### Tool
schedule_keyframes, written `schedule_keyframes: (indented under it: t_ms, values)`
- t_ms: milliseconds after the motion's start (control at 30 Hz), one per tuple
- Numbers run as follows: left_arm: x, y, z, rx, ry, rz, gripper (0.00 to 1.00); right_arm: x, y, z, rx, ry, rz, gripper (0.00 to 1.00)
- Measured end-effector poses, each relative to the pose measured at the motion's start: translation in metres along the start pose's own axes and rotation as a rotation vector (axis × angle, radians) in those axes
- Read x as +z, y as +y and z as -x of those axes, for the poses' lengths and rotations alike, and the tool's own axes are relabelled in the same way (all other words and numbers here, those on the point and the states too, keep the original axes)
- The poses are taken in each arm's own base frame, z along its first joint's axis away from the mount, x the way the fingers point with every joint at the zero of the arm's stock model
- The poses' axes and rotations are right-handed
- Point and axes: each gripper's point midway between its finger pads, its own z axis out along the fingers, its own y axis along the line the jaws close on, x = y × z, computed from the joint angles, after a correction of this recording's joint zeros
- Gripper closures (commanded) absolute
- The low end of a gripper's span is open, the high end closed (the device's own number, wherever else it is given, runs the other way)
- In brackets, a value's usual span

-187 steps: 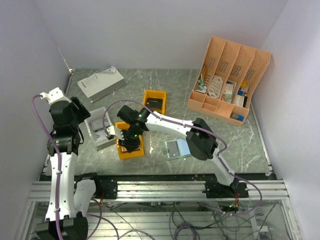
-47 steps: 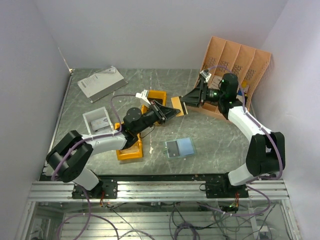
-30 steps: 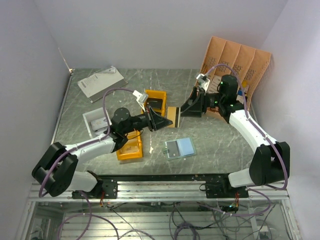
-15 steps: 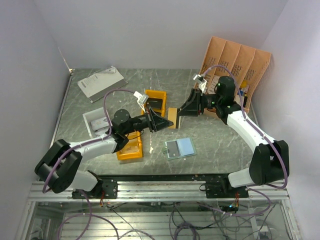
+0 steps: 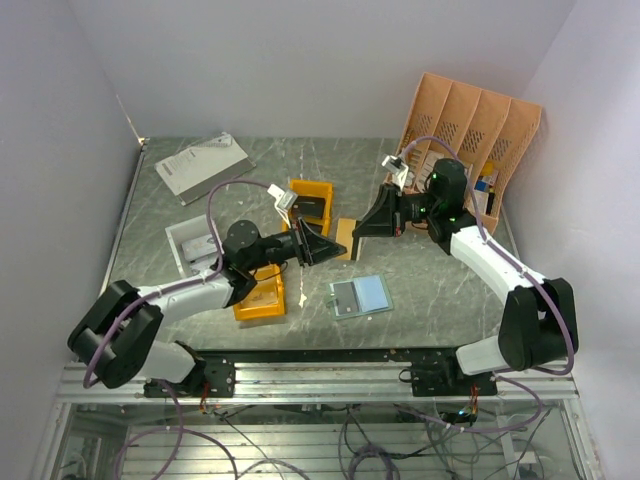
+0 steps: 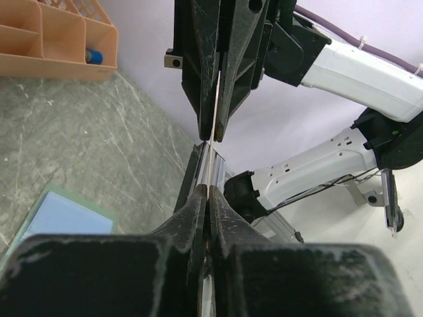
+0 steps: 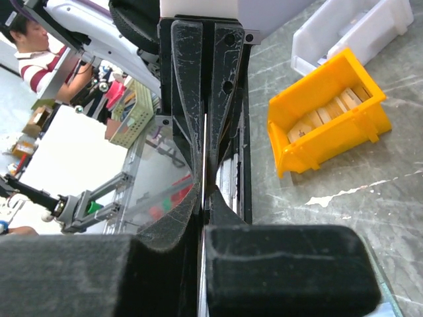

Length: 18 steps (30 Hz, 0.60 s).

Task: Put the credit cards into the card holder
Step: Pick up the credit card from the storage box, then insert the credit card into the card holder.

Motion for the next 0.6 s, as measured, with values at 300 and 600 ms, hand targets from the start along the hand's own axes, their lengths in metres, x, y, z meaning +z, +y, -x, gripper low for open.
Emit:
schedule_keyframes:
  t_ms: [300, 600]
  values:
    - [-0.03, 0.0, 0.02, 0.099, -0.108, 0.175, 0.45, -0.016, -0.012, -0.004, 0.019, -0.029, -0.06, 1.0]
    - [-0.066, 0.022, -0.001, 0.082, -0.142, 0.327, 0.47, -0.029, -0.083, -0.065, 0.183, 0.066, -0.287, 1.0]
